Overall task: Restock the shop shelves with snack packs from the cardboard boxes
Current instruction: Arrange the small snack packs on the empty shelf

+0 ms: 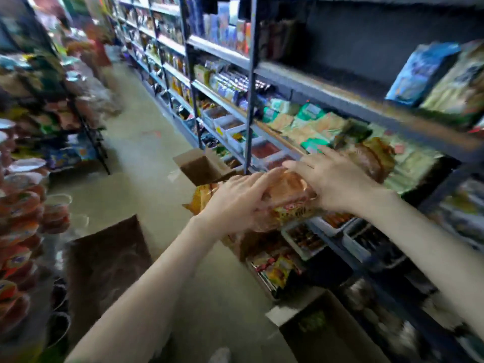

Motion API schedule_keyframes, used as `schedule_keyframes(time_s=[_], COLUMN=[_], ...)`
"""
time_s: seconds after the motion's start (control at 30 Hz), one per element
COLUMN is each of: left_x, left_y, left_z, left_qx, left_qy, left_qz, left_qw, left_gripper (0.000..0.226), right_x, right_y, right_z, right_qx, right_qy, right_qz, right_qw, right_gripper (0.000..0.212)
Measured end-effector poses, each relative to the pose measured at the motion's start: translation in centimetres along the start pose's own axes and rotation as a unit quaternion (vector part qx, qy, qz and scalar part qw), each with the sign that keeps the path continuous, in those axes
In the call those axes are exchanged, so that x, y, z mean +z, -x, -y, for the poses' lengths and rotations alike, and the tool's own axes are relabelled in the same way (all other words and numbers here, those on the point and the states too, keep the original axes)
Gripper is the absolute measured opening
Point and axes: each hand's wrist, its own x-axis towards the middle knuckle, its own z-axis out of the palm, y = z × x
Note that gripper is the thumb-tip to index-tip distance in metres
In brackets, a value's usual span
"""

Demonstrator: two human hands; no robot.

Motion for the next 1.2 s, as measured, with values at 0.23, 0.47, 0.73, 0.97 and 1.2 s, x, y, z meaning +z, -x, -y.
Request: schedule_keyframes(time_s=[0.23, 0.47, 0.73, 0.97, 1.2], left_x=[-2.7, -3.7, -7.7, -8.7, -8.4], left_y=[-12.5, -23.8, -31.0, -32.4, -33.9], left_z=[-12.9, -24.4, -39.5, -51.1, -60.7], left_qx=[0.252, 0.299, 0.375, 0.434, 0.425], left_qy=[-0.086, -0.095, -0.064, 0.024, 0.016], left_qz=[-0.151, -0.316, -0.449, -0.54, -0.569], left_qw=[0.952, 0.895, 0.809, 0.721, 0.704], left_gripper=[0.066, 0.065, 0.03, 0.032, 0.039], right_x=[-9.1, -17.3, -26.2, -31.6, -34.6], right_y=[15.1, 25.4, 36.4, 46.2, 55.3], right_z=[-8.3, -14.3, -18.7, -18.6, -22.1], right_qx=[0.211, 0.339, 0.385, 0.399, 0.387], right_qy=[0.108, 0.297, 0.471, 0.571, 0.606], right_qz=[-0.074, -0.127, -0.119, -0.129, -0.124], right_qw=[0.969, 0.884, 0.785, 0.706, 0.684], right_gripper=[0.067, 0.049, 0.049, 0.037, 0.046])
